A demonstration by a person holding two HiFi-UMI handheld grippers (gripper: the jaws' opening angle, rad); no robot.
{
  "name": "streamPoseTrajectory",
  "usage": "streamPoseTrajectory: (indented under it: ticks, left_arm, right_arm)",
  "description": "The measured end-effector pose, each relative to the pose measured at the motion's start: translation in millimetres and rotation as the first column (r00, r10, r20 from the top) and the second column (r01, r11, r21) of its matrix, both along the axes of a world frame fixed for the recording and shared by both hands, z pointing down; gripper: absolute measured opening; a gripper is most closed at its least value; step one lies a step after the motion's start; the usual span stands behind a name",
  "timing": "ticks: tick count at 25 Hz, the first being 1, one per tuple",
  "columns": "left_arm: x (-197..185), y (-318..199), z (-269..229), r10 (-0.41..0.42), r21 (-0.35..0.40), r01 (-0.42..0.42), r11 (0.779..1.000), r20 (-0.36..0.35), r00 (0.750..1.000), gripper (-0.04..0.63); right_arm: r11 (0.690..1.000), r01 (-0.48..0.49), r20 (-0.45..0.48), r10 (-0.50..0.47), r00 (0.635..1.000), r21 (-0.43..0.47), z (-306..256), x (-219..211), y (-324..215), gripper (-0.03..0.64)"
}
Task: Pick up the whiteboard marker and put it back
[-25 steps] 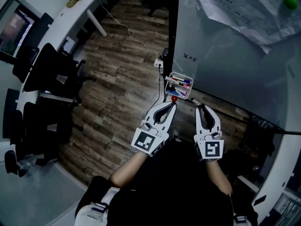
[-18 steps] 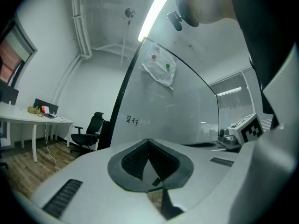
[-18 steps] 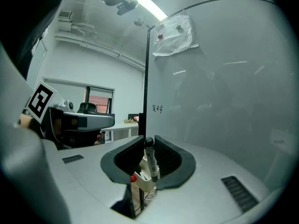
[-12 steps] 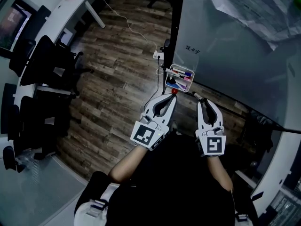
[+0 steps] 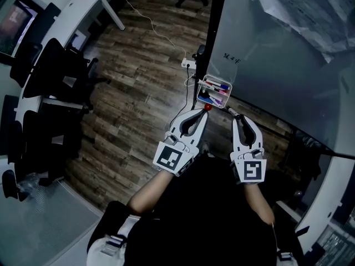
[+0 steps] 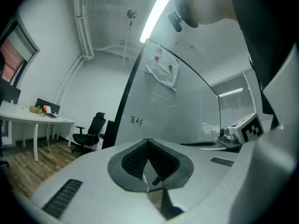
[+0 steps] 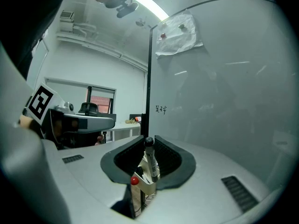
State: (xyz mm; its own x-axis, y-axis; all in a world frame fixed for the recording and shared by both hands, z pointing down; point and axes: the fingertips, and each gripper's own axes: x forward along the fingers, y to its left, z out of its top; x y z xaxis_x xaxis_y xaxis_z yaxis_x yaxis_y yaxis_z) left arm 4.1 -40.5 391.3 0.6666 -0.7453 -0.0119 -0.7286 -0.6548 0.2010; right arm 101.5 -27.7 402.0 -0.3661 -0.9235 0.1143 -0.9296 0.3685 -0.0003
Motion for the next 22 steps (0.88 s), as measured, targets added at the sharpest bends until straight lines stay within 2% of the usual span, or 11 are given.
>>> streamPoseTrajectory:
  ticks: [8,15,22]
  left_arm:
    - [-11.0,-4.1,1.7,0.001,-0.022,-0.001,1.0,0.008,1.0,0.008]
    - [-19.6,-8.1,-2.2,0.019,-0.004,-0.019,1.0,-0.025,1.0,0.008]
    - [-38.9,-12.1,-2.8,0.022,-0.015,-0.023,1.0,-0.024,0.999,0.008]
  right_arm:
    - [1.0,-0.008,-0.004,0.008,1.0,-0.015,0.4,-11.7,-3.5,0.078]
    - [1.0,-0.011,-0.005,0.01,1.0,-0.005,0.6,-24.5,-10.7,0.078]
    - [0.999,-0.026,-0.013,0.026,1.0,-0.027,5.5,-40.0,-16.9,0.078]
